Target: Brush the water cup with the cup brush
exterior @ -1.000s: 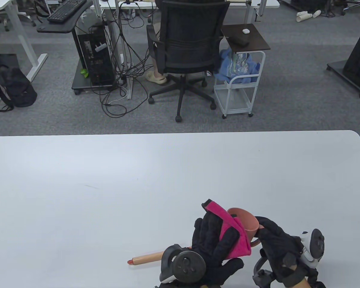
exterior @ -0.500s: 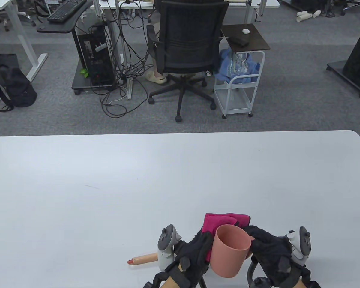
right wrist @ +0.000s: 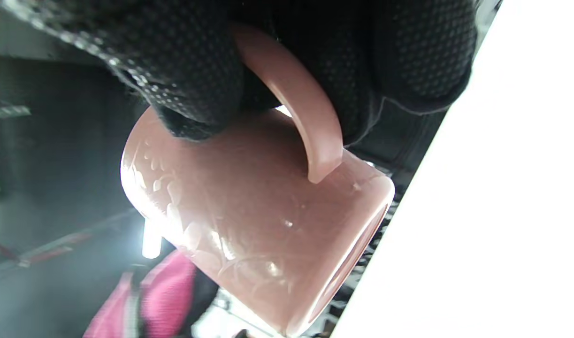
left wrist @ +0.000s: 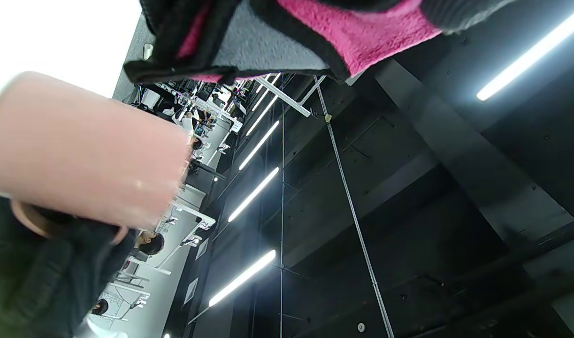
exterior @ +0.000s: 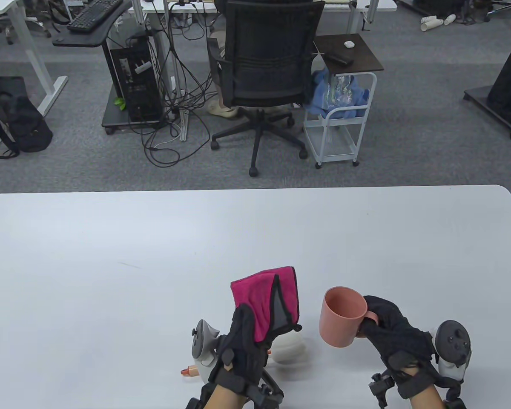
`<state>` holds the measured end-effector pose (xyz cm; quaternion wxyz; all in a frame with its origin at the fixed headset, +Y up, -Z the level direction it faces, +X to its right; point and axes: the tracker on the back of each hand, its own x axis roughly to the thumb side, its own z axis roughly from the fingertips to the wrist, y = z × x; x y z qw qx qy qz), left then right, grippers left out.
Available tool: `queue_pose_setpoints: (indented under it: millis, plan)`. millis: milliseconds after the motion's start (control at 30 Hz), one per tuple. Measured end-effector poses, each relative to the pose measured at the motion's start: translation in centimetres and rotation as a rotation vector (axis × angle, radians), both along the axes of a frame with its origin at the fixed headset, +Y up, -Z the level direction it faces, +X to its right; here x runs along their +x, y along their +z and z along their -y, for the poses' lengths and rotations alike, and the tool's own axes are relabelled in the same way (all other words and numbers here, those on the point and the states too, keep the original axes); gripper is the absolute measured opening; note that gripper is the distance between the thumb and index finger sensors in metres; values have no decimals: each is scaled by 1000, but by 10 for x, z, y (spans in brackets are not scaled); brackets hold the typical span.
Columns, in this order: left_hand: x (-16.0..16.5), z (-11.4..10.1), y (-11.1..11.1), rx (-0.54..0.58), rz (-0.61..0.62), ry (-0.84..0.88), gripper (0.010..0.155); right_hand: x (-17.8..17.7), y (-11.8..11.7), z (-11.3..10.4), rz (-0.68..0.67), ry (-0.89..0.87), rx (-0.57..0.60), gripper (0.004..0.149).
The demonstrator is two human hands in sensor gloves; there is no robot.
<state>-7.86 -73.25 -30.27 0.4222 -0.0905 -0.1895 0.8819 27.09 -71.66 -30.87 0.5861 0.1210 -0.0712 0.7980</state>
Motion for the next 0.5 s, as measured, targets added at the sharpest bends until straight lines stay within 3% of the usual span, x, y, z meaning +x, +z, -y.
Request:
queue_pose_setpoints:
  millis: [267,500]
  plan:
    - [1,-2,1,0,19,37,65,4,-16,20,90,190,-59,45]
    - [-3,-2,0,-6,1,46,65,-8,-25,37,41,271,-153,44]
